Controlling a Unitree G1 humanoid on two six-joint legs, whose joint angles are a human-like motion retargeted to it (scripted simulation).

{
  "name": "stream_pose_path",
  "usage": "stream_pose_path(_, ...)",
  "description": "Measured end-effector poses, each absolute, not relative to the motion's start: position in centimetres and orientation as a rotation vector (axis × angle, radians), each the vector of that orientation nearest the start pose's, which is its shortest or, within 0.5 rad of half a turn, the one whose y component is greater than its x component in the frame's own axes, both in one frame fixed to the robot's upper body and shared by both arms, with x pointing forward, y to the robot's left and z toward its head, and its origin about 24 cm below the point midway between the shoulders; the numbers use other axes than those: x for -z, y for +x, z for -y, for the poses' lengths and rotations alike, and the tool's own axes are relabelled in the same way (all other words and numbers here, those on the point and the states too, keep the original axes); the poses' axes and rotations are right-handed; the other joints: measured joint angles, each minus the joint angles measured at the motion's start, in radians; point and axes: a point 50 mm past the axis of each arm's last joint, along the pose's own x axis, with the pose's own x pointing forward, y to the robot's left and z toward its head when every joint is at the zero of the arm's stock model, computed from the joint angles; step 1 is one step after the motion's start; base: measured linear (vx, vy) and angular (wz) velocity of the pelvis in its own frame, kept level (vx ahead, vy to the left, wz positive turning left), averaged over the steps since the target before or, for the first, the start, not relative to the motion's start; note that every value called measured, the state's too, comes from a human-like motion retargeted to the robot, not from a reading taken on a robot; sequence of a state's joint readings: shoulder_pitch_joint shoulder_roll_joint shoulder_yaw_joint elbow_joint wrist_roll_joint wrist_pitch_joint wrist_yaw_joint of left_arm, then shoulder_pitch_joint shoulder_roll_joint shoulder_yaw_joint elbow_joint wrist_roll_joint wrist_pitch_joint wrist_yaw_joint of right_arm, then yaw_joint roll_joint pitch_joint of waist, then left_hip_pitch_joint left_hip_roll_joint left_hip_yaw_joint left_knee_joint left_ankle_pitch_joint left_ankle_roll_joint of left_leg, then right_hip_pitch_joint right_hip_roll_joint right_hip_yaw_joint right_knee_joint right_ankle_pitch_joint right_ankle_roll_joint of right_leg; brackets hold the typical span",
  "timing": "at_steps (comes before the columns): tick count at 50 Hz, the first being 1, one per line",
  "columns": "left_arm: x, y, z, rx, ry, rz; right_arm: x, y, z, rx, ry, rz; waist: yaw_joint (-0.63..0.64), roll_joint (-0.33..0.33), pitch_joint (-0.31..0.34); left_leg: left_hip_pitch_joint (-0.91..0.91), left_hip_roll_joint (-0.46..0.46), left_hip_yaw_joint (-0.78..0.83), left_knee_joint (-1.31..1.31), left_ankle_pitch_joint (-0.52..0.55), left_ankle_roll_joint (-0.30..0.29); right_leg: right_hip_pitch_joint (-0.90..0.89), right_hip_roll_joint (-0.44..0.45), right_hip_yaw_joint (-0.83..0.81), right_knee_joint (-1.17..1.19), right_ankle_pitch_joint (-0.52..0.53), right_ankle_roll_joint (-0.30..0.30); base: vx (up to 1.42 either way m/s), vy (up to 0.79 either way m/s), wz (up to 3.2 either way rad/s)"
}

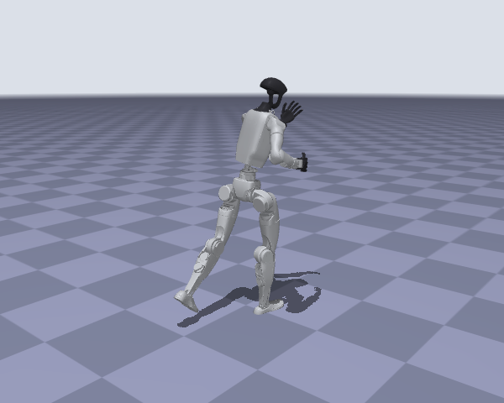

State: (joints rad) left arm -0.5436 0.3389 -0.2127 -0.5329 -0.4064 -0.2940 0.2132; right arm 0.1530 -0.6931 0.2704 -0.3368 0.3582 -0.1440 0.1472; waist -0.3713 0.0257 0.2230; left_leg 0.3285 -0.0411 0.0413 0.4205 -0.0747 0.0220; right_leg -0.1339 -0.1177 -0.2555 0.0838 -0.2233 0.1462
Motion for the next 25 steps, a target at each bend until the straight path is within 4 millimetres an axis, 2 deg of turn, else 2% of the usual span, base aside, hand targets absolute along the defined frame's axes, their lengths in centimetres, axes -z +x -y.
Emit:
stream_pose_path(2,-23.9,23.5,-12.2,0.299,-0.196,0.950,-9.7,23.6,14.7,-0.531,-0.276,0.212,0.052,0.021,0.019,-0.143,0.040,0.061,0.372,-0.123,0.043,0.000,0.025,0.049,0.141,-0.113,-0.091,1.14,-0.14,-1.35)
stream_pose_path(4,-17.8,24.3,-13.4,0.175,-0.209,0.674,-12.2,26.0,11.8,-0.468,-0.249,0.365,0.139,0.055,0.018,-0.319,0.096,0.097,0.668,-0.247,0.095,-0.042,0.061,0.096,0.295,-0.242,-0.141,1.12,-0.07,-1.35)
stream_pose_path(5,-14.9,23.9,-14.2,0.116,-0.245,0.545,-14.0,26.9,10.4,-0.435,-0.213,0.459,0.191,0.063,0.010,-0.408,0.116,0.110,0.776,-0.296,0.123,-0.060,0.072,0.116,0.355,-0.289,-0.149,1.15,-0.05,-1.19)
stream_pose_path(6,-12.9,22.8,-15.4,0.079,-0.283,0.460,-16.0,27.3,9.4,-0.414,-0.179,0.552,0.256,0.049,-0.010,-0.487,0.120,0.126,0.815,-0.328,0.147,-0.060,0.068,0.134,0.365,-0.301,-0.141,1.18,-0.04,-1.10)
stream_pose_path(8,-10.5,20.0,-17.9,0.029,-0.299,0.338,-19.7,27.3,8.3,-0.359,-0.099,0.717,0.403,-0.009,-0.061,-0.621,0.106,0.166,0.802,-0.375,0.189,-0.033,0.046,0.171,0.330,-0.283,-0.117,1.24,-0.02,-1.03)
stream_pose_path(10,-10.1,17.2,-20.4,0.014,-0.214,0.258,-22.0,26.2,8.2,-0.294,0.017,0.830,0.567,-0.101,-0.112,-0.706,0.071,0.221,0.637,-0.389,0.207,0.015,0.004,0.212,0.244,-0.198,-0.082,1.29,0.05,-1.06)
stream_pose_path(13,-10.2,14.7,-23.4,-0.002,-0.064,0.164,-23.3,24.3,8.3,-0.320,0.203,0.898,0.765,-0.206,-0.131,-0.686,0.027,0.307,0.134,-0.307,0.132,0.129,-0.041,0.263,0.094,0.025,-0.019,1.33,0.21,-0.93)
stream_pose_path(15,-9.9,13.9,-24.6,-0.005,-0.049,0.109,-23.2,23.4,8.1,-0.353,0.083,0.929,0.834,-0.196,-0.108,-0.600,0.033,0.366,-0.212,-0.251,0.039,0.272,-0.019,0.287,-0.013,0.177,-0.001,1.34,0.35,-0.31)
stream_pose_path(17,-9.7,14.1,-24.5,0.005,-0.101,0.126,-22.2,22.1,7.6,-0.507,0.186,0.884,0.825,-0.126,-0.067,-0.536,0.064,0.421,-0.360,-0.250,-0.069,0.430,0.036,0.307,-0.054,0.266,-0.035,1.32,0.36,0.78)
stream_pose_path(18,-9.8,14.8,-24.0,0.021,-0.124,0.156,-21.4,21.7,7.6,-0.556,0.160,0.852,0.804,-0.086,-0.043,-0.511,0.079,0.435,-0.373,-0.246,-0.104,0.492,0.064,0.309,-0.034,0.277,-0.063,1.29,0.31,1.37)
stream_pose_path(20,-10.4,16.9,-22.3,0.090,-0.175,0.233,-19.0,21.1,8.0,-0.604,0.142,0.743,0.761,-0.007,0.003,-0.461,0.123,0.410,-0.310,-0.228,-0.127,0.562,0.117,0.264,0.105,0.238,-0.113,1.25,0.24,1.57)
stream_pose_path(22,-11.6,20.4,-18.9,0.202,-0.227,0.333,-15.6,21.3,8.7,-0.554,0.133,0.580,0.726,0.033,0.042,-0.426,0.153,0.329,-0.156,-0.310,-0.067,0.526,0.110,0.152,0.385,0.117,-0.146,1.19,0.17,1.46)
stream_pose_path(23,-12.7,22.3,-16.7,0.266,-0.240,0.398,-13.7,21.5,9.1,-0.502,0.103,0.499,0.711,0.029,0.062,-0.418,0.149,0.295,-0.070,-0.381,-0.024,0.478,0.076,0.107,0.547,0.038,-0.163,1.14,0.11,1.23)
stream_pose_path(25,-16.6,25.3,-11.6,0.407,-0.208,0.573,-10.0,21.3,10.3,-0.399,0.013,0.355,0.680,-0.009,0.089,-0.413,0.116,0.255,0.057,-0.492,0.036,0.341,0.005,0.083,0.826,-0.107,-0.190,1.10,0.07,1.02)
